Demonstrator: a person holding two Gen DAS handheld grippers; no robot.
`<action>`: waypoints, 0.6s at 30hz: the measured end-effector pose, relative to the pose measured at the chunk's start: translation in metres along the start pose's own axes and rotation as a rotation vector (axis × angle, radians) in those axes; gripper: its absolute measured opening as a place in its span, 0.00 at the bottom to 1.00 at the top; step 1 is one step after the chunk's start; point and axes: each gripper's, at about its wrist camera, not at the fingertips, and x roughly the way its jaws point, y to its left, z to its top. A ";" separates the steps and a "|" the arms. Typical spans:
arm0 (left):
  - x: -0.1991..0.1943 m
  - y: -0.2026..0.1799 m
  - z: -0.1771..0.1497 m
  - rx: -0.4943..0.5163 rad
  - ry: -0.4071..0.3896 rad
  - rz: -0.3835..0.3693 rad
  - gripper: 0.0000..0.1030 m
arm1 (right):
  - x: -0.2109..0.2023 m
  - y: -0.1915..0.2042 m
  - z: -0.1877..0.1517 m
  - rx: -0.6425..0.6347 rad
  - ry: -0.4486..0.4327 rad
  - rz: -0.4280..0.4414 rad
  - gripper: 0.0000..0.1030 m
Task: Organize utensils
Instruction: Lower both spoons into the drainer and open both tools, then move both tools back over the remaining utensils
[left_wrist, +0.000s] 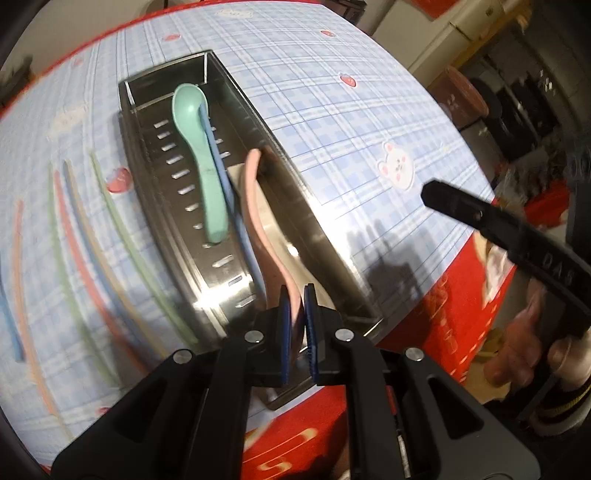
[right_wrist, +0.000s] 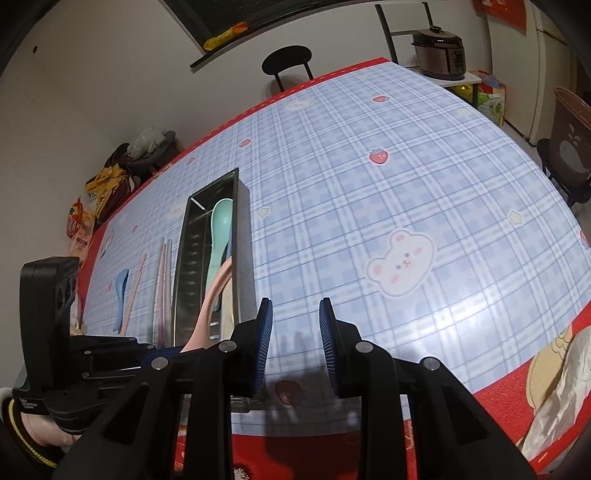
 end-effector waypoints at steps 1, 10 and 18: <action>0.001 0.002 0.001 -0.032 -0.008 -0.058 0.12 | -0.001 -0.002 -0.001 0.004 -0.001 -0.001 0.26; -0.053 0.021 -0.003 -0.113 -0.244 -0.149 0.58 | -0.010 -0.014 -0.002 0.046 -0.014 -0.012 0.54; -0.112 0.054 -0.020 -0.166 -0.401 -0.040 0.94 | -0.012 0.014 0.004 -0.017 -0.074 -0.060 0.94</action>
